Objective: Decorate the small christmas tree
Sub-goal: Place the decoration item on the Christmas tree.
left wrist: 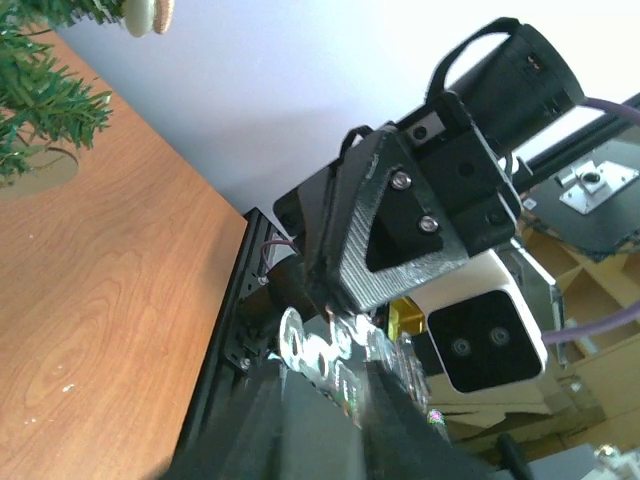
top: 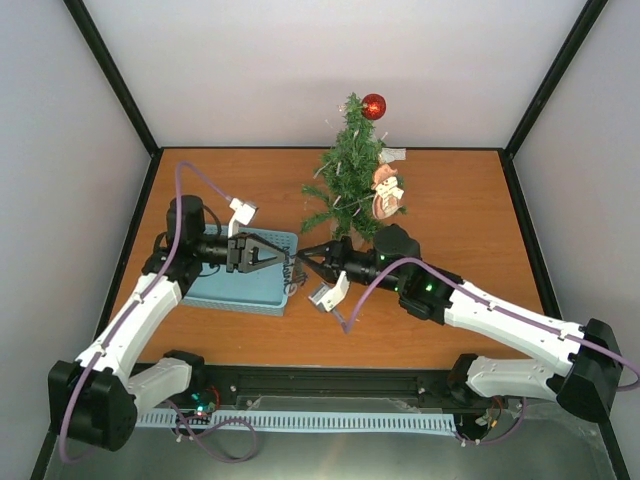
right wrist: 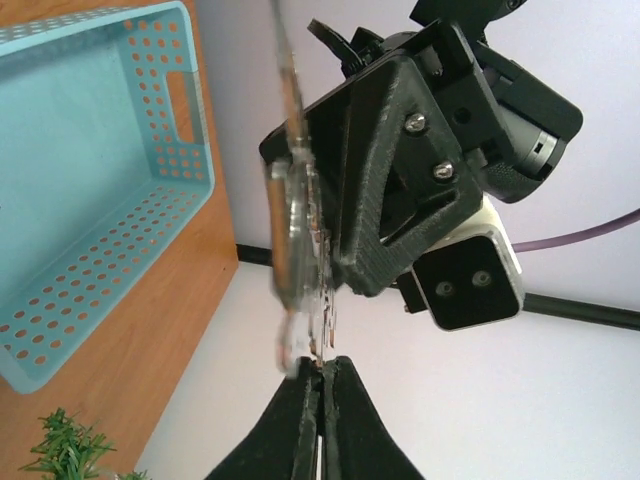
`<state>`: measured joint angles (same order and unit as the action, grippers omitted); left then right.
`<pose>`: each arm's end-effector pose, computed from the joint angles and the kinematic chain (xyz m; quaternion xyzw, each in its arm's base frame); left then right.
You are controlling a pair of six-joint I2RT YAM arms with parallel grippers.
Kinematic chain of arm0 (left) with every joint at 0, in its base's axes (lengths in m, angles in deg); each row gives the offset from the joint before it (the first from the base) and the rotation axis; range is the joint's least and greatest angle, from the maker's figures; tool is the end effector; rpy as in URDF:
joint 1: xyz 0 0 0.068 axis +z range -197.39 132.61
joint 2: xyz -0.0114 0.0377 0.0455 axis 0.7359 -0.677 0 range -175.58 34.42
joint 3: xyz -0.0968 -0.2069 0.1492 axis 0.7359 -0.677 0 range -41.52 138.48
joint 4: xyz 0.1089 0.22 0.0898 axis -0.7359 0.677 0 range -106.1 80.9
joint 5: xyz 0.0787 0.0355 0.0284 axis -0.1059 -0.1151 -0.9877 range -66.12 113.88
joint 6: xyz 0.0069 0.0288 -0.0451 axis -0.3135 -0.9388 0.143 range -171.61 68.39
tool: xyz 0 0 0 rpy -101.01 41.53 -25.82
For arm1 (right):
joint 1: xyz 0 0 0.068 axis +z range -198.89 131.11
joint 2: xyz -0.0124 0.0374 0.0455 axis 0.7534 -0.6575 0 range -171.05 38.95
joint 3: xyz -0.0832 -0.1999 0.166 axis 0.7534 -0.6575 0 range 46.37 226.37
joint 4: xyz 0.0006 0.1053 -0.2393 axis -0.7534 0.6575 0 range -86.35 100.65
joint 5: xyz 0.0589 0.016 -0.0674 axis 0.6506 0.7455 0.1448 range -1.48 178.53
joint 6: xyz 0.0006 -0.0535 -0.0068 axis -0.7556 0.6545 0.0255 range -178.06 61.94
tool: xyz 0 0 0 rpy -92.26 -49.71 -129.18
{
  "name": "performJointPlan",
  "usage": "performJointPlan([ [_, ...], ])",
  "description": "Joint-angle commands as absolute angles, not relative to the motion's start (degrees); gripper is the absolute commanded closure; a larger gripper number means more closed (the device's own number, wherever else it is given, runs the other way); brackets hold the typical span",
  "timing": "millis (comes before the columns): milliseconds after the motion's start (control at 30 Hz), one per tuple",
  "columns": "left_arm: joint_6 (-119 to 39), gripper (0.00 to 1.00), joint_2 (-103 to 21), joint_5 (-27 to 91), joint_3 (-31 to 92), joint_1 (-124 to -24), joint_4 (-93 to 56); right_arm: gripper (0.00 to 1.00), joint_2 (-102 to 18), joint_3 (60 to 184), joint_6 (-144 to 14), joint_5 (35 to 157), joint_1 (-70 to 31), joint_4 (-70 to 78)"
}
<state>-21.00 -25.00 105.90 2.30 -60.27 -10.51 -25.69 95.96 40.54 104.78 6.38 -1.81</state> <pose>0.1981 -0.0815 0.3041 0.2704 0.6723 -0.6608 0.1955 0.1432 0.2243 0.3283 -0.7572 0.0820 -0.1356 0.6337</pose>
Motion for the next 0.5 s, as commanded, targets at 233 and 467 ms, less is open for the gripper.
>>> performJointPlan([
  [233, -27.53, 0.35, -23.51, 82.83, 15.06, -60.83, -2.95, 0.97, -27.69, 112.60, -6.27, 96.18, 7.78, 20.36],
  [467, -37.88, 0.40, -19.99, 80.99, 16.57, -60.83, -7.78, 0.97, -37.34, 128.77, -23.15, 103.13, -0.50, 48.60],
])
